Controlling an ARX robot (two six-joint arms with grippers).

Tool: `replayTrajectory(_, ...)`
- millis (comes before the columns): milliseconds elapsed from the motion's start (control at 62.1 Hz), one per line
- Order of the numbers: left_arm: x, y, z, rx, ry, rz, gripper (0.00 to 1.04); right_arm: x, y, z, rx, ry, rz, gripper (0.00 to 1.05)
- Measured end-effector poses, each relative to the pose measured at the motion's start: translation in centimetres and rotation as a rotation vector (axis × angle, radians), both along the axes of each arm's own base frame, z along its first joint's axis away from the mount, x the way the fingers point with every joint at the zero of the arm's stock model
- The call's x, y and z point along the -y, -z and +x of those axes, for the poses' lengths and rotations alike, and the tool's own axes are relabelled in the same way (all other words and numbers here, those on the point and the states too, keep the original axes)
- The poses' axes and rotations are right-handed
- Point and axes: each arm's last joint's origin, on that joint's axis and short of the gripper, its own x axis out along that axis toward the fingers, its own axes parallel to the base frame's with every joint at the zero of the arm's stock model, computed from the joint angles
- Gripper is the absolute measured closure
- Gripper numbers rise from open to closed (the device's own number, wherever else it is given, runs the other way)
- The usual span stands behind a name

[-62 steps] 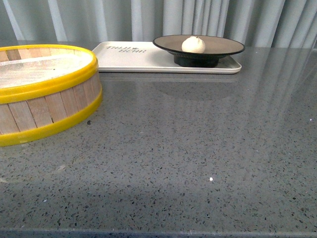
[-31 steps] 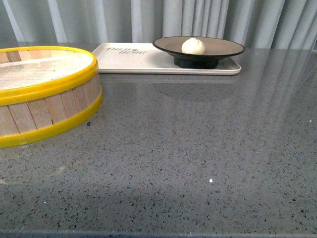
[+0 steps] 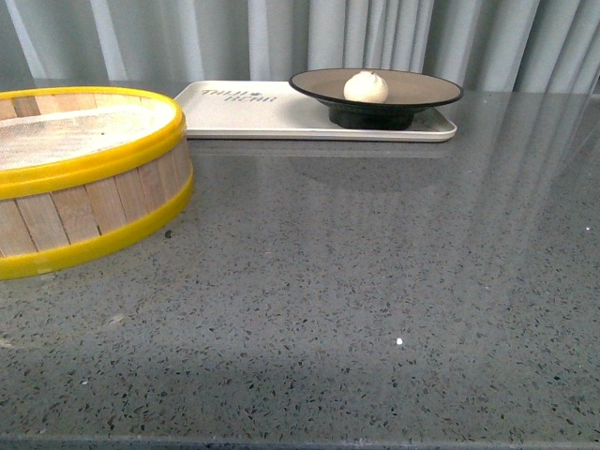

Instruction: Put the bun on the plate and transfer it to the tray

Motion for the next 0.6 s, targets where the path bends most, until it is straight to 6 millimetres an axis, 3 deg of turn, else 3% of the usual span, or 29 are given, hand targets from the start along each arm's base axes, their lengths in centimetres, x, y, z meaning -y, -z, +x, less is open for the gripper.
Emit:
replayTrajectory(225,0.0,0.0,0.0,0.0,0.0,0.0,0.07,0.0,0.3,-1.1,-0.006,0.0,0.0,1.03)
replayTrajectory(596,0.0,0.0,0.0,0.0,0.0,0.0,0.07,0.0,0.3,-1.1,-0.006,0.0,0.0,1.03)
